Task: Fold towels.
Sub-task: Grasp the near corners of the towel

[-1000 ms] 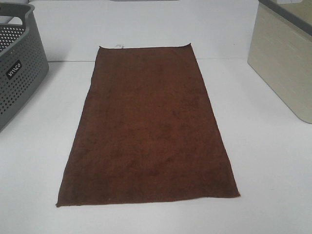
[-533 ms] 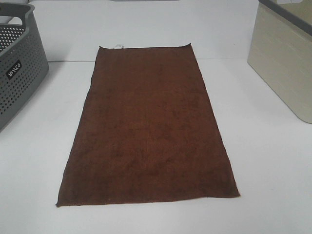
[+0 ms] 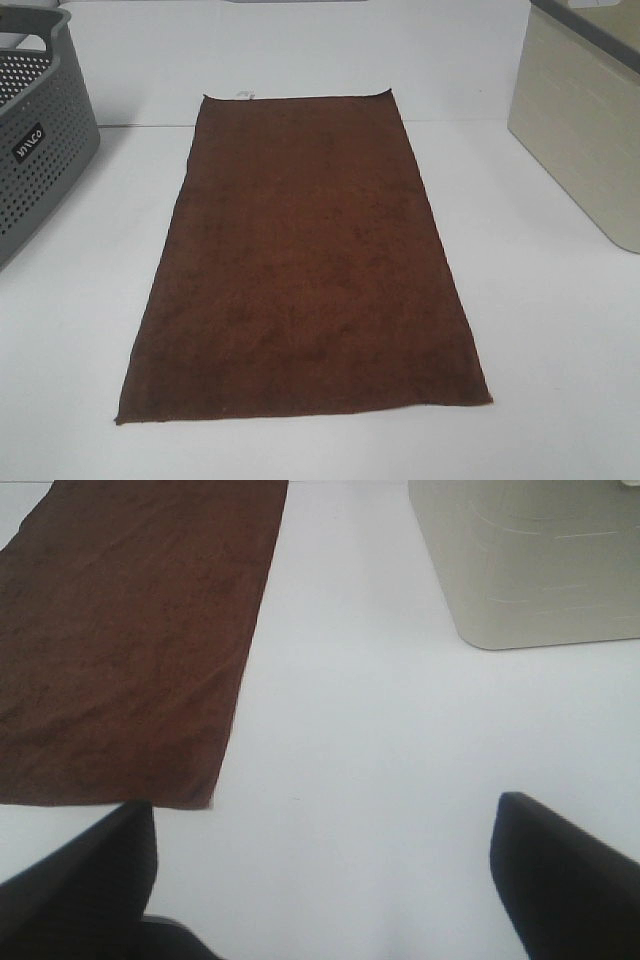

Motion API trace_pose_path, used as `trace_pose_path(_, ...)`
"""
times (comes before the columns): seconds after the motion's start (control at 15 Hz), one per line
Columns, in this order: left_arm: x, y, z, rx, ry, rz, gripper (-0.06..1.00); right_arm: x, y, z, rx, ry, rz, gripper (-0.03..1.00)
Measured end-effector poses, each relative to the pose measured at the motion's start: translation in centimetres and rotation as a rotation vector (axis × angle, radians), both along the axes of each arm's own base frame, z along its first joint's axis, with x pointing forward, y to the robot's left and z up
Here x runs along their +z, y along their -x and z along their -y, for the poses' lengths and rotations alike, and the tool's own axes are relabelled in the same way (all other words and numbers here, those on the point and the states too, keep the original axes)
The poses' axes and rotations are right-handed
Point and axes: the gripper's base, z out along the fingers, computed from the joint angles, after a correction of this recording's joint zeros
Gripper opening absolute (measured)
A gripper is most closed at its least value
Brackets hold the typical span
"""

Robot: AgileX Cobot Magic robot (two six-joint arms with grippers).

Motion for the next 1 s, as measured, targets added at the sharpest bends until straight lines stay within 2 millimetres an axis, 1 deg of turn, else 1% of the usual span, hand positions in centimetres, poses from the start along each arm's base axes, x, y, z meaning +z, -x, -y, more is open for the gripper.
trace_pose_path(0.6, 0.0, 0.0, 0.0, 0.004, 0.009, -0.002, 0.55, 0.0, 0.0, 0.0, 0.000, 0.000, 0.000, 0.85)
trace_pose_path(0.67, 0.0, 0.0, 0.0, 0.013, 0.025, 0.001, 0.55, 0.0, 0.0, 0.0, 0.000, 0.000, 0.000, 0.85)
trace_pose_path(0.8, 0.8, -0.1, 0.0, 0.045, 0.088, 0.062, 0.55, 0.1, -0.2, 0.0, -0.010, -0.015, -0.002, 0.85)
trace_pose_path(0.87, 1.2, -0.6, 0.0, 0.065, 0.137, 0.085, 0.55, 0.3, -0.7, 0.0, -0.024, -0.032, -0.024, 0.85)
trace_pose_path(1.0, 1.7, -2.0, 0.2, 0.081, 0.236, 0.069, 0.55, 0.9, -2.0, 0.1, -0.054, -0.073, -0.088, 0.85)
